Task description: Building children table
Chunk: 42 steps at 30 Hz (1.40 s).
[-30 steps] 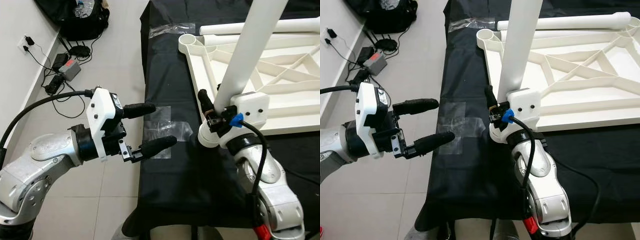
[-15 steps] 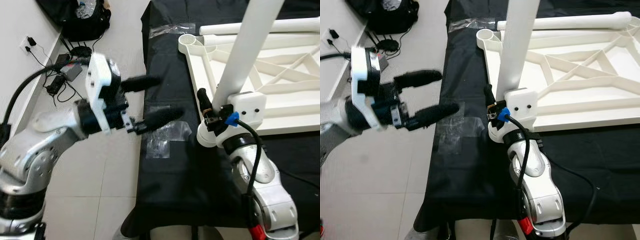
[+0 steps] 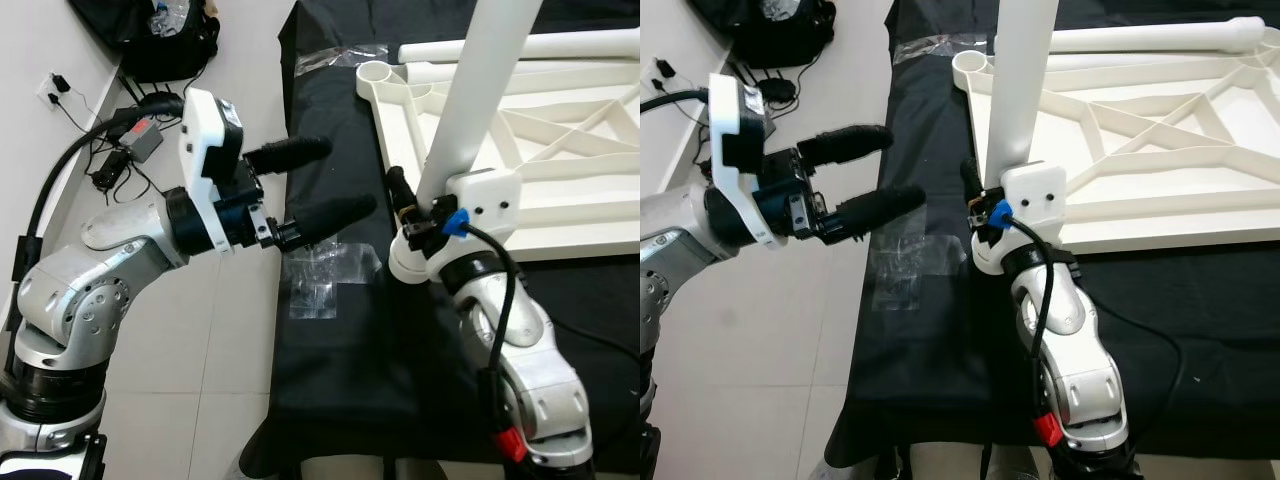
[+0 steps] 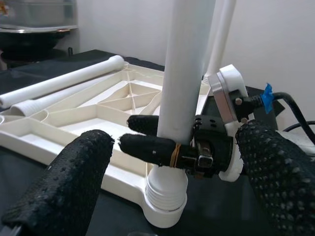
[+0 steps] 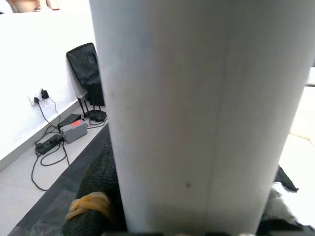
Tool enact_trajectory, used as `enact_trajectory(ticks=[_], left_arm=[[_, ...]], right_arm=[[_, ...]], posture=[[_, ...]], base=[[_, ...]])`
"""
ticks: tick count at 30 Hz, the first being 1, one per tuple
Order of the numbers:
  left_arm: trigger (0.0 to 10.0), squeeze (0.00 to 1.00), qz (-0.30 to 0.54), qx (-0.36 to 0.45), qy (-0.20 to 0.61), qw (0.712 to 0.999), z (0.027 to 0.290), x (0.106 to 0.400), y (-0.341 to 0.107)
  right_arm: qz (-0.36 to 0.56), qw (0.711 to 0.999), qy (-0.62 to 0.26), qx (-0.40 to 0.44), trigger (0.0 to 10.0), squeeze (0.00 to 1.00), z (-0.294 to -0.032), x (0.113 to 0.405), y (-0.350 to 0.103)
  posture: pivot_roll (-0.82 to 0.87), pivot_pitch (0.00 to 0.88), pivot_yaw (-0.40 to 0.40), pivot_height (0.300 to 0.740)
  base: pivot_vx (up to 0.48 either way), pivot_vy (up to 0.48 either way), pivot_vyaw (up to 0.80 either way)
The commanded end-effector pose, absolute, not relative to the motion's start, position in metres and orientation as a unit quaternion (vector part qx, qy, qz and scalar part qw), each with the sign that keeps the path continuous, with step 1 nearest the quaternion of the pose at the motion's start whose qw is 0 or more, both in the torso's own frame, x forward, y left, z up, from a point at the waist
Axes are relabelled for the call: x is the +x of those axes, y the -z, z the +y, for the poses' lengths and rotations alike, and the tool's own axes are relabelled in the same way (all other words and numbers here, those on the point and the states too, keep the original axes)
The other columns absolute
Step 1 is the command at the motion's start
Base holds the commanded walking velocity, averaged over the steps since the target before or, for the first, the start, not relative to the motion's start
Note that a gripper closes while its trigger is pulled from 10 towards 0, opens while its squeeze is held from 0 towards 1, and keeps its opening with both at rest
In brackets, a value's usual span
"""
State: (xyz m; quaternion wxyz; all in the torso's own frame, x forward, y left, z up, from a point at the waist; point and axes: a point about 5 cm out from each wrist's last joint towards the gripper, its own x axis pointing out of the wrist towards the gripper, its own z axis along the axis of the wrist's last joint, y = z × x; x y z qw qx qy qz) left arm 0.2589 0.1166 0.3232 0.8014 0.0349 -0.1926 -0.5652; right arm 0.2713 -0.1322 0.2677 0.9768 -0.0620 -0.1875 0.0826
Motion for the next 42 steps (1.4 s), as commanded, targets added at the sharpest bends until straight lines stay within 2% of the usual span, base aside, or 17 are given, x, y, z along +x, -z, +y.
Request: enact_trajectory(ticks=[1,20,24,27,30,34,42], left_arm=[[10.0,0.0,-0.195,0.033,0.572,0.796,0.115,0.254,-0.321],[10.0,0.0,-0.189,0.03,0.566,0.802,0.115,0.253,-0.313],[10.0,0.0,-0.196,0.028,0.561,0.804,0.113,0.254,-0.315],[10.0,0.0,-0.207,0.023,0.555,0.805,0.114,0.258,-0.321],[10.0,0.0,-0.22,0.005,0.561,0.798,0.113,0.26,-0.332],[10.0,0.0,-0.232,-0.006,0.574,0.785,0.113,0.26,-0.342],[10.0,0.0,-0.242,0.048,0.577,0.778,0.118,0.264,-0.354]], right_arm=[[-0.192,0.976,-0.077,-0.062,10.0,0.0,-0.135,0.271,-0.269],[-0.256,0.958,-0.122,-0.047,10.0,0.0,-0.132,0.266,-0.29],[-0.22,0.955,-0.17,-0.102,10.0,0.0,-0.124,0.269,-0.274],[-0.199,0.95,-0.214,-0.109,10.0,0.0,-0.12,0.271,-0.267],[-0.205,0.933,-0.275,-0.112,10.0,0.0,-0.115,0.273,-0.271],[-0.219,0.918,-0.306,-0.126,10.0,0.0,-0.119,0.276,-0.282],[-0.194,0.897,-0.363,-0.161,10.0,0.0,-0.121,0.281,-0.283]], posture=[[0.05,0.316,0.099,0.74],[0.05,0.291,0.097,0.74],[0.05,0.283,0.095,0.74],[0.04,0.278,0.093,0.74],[0.04,0.263,0.089,0.74],[0.04,0.252,0.082,0.74],[0.03,0.219,0.066,0.74]], base=[[0.0,0.0,0.0],[0.0,0.0,0.0],[0.0,0.0,0.0],[0.0,0.0,0.0],[0.0,0.0,0.0],[0.0,0.0,0.0],[0.0,0.0,0.0]])
